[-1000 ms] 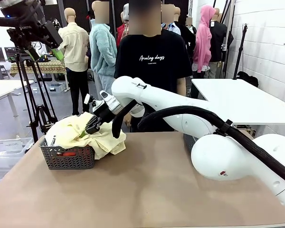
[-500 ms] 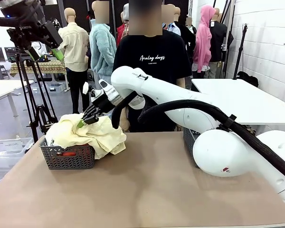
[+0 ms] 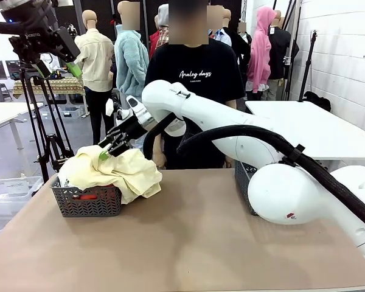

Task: Sort the tops and bottoms.
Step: Sort the clothes according to human instructions.

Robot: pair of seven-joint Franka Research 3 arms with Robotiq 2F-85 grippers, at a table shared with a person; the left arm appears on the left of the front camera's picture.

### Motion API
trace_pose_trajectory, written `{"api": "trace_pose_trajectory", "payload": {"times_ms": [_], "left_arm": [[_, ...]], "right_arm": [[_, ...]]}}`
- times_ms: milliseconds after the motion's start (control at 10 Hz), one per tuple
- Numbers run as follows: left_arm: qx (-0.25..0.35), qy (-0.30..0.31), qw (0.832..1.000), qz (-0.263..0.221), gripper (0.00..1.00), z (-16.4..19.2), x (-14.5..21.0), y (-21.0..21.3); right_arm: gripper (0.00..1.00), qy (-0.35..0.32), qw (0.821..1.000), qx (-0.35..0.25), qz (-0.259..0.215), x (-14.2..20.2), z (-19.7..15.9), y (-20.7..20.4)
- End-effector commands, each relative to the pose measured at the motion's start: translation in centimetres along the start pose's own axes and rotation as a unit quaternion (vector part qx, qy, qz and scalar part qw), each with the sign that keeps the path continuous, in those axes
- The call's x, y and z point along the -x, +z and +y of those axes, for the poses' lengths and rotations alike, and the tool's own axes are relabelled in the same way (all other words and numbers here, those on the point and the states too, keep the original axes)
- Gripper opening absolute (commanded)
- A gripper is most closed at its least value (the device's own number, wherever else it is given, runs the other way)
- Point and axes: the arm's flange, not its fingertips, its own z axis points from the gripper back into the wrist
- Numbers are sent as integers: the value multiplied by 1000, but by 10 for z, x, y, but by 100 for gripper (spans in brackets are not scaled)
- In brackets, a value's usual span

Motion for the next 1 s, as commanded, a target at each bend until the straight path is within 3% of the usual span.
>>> {"api": "trace_pose_trajectory", "payload": {"times_ms": [0, 300, 500, 600, 900], "left_arm": [[-6, 1, 1000, 4, 100, 1, 2, 2], [-6, 1, 1000, 4, 100, 1, 2, 2], [-6, 1, 1000, 4, 100, 1, 2, 2], [-6, 1, 1000, 4, 100, 1, 2, 2], [-6, 1, 1000, 4, 100, 1, 2, 2]], "right_arm": [[100, 41, 999, 20, -23, -55, -132, -20], [100, 48, 997, 30, -50, -75, -125, -1], [100, 23, 996, 47, -71, -66, -132, -2], [100, 40, 998, 36, -30, -51, -4, 35], [100, 40, 998, 36, -30, -51, -4, 35]]}}
